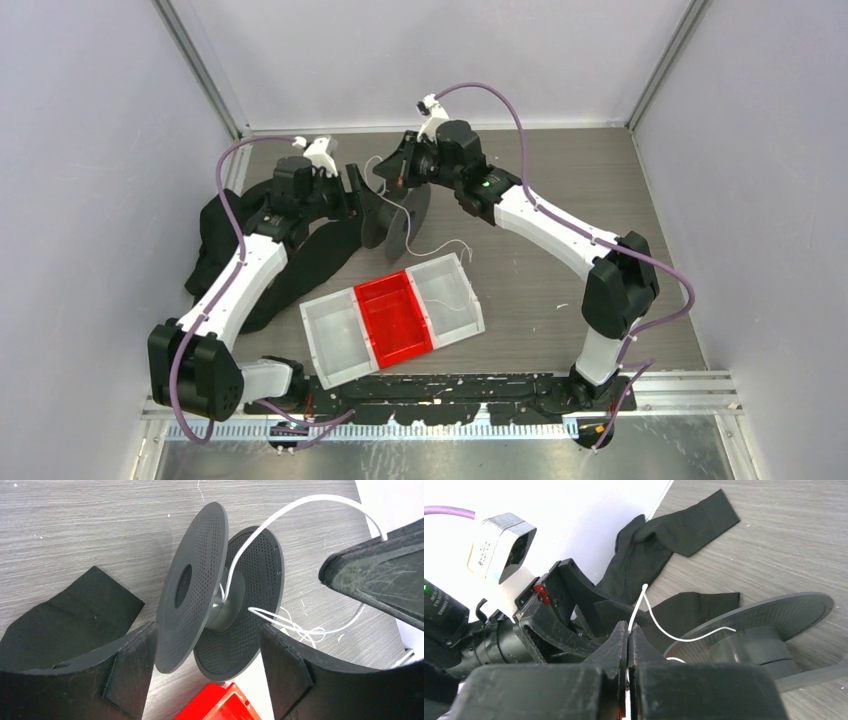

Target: Wrap the cables

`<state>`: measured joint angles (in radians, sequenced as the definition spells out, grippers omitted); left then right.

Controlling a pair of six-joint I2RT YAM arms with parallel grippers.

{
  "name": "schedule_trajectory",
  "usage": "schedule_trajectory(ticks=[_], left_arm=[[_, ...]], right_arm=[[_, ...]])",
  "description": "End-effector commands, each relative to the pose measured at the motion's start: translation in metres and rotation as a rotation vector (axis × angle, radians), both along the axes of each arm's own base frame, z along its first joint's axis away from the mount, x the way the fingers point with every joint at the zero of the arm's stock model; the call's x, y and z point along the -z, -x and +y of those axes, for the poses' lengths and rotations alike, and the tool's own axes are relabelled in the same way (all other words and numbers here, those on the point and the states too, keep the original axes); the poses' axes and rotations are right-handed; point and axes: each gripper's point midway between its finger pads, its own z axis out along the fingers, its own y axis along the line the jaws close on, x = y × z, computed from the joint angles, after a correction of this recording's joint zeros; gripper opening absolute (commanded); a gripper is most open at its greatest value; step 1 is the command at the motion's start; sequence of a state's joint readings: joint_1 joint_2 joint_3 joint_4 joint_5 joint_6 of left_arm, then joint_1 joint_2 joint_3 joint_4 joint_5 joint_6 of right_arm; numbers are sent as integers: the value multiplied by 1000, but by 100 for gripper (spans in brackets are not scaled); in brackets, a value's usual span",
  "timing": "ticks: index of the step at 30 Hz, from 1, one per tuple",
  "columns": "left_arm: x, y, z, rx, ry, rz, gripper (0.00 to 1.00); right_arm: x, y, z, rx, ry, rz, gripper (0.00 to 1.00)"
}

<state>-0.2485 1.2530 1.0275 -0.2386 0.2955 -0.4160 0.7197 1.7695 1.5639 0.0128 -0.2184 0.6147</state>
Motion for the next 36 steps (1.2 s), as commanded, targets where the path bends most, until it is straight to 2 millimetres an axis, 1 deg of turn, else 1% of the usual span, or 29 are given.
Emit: schedule_trajectory(ticks=[1, 4, 8, 13, 16, 22, 29, 36], left_arm=[[-15, -8, -3, 1, 23, -71, 74], [-16, -7, -3, 3, 26, -73, 73], [-16, -8, -3, 1, 28, -76, 70], [-15, -9, -5, 7, 30, -74, 67], [-12, -9, -6, 14, 31, -68, 66], [-11, -11, -4, 2, 25, -73, 66], [-4, -16, -7, 2, 34, -56, 64], [-5, -23, -11, -16, 45, -70, 59]], right_arm=[[-27, 1, -9, -19, -125, 82, 1], [-27, -1, -10, -22, -137, 123, 1], [-21, -2, -14, -10, -126, 196, 1], [-18, -7, -19, -13, -174, 313, 1], [-17, -8, -18, -32, -197, 355, 1], [-20, -5, -15, -60, -201, 384, 1], [-19, -7, -12, -75, -224, 405, 1], [-20, -9, -13, -74, -232, 402, 1]])
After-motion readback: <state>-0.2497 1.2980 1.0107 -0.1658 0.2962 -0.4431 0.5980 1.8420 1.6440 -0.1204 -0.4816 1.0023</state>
